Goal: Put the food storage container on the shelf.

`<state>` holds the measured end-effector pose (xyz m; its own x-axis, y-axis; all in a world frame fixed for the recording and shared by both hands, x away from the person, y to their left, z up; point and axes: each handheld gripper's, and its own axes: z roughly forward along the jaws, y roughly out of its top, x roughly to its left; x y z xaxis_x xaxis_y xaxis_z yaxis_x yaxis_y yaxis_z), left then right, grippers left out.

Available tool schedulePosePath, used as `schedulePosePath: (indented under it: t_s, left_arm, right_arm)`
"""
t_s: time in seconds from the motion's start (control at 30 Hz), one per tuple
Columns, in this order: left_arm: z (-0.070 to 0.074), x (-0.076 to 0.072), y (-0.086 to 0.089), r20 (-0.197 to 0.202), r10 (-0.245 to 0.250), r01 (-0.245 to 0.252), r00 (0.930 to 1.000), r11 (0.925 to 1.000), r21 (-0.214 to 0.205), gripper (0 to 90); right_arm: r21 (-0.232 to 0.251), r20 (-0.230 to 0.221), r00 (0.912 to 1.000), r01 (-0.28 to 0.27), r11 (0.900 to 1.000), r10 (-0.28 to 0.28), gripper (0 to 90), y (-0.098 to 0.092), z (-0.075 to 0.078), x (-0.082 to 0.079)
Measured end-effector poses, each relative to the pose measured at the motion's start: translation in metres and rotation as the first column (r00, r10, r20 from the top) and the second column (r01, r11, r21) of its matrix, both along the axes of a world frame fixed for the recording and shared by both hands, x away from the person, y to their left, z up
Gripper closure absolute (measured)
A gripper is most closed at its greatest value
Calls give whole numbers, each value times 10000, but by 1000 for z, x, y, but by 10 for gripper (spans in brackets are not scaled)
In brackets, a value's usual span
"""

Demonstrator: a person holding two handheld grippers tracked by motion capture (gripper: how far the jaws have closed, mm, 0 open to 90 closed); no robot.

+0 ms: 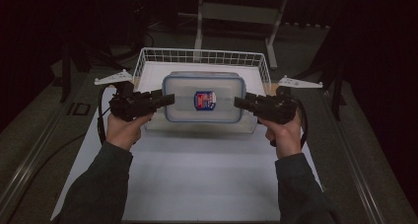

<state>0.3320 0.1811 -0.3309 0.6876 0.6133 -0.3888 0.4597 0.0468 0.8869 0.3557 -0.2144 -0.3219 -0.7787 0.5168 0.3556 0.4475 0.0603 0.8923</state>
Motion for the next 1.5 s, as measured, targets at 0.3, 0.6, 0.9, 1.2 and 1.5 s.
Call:
schedulePosePath:
  t_s: [0.3, 0.6, 0.9, 1.2, 1.5]
  left_arm:
    - [14, 17, -4, 212, 77, -81, 9997, 9998, 198, 516]
    - [20, 38, -2, 209, 268, -265, 9994, 9996, -136, 517]
    - [11, 56, -1, -124, 535, -540, 9985, 9973, -489, 516]
    - [4, 64, -3, -275, 655, -661, 9975, 9976, -209, 513]
    - [1, 69, -2, -616, 861, -902, 9944, 9937, -668, 510]
  right_arm:
    - [270, -42, 9999, 123, 9996, -122, 509, -2, 9, 18]
    - [636, -362, 9990, 269, 9976, -246, 509, -1, 8, 36]
    - [595, -715, 9961, 552, 9967, -509, 501, 3, 5, 55]
    - [249, -953, 9925, 795, 9965, -768, 485, 6, -3, 64]
    - [497, -1191, 9889, 955, 9942, -891, 487, 6, -4, 68]
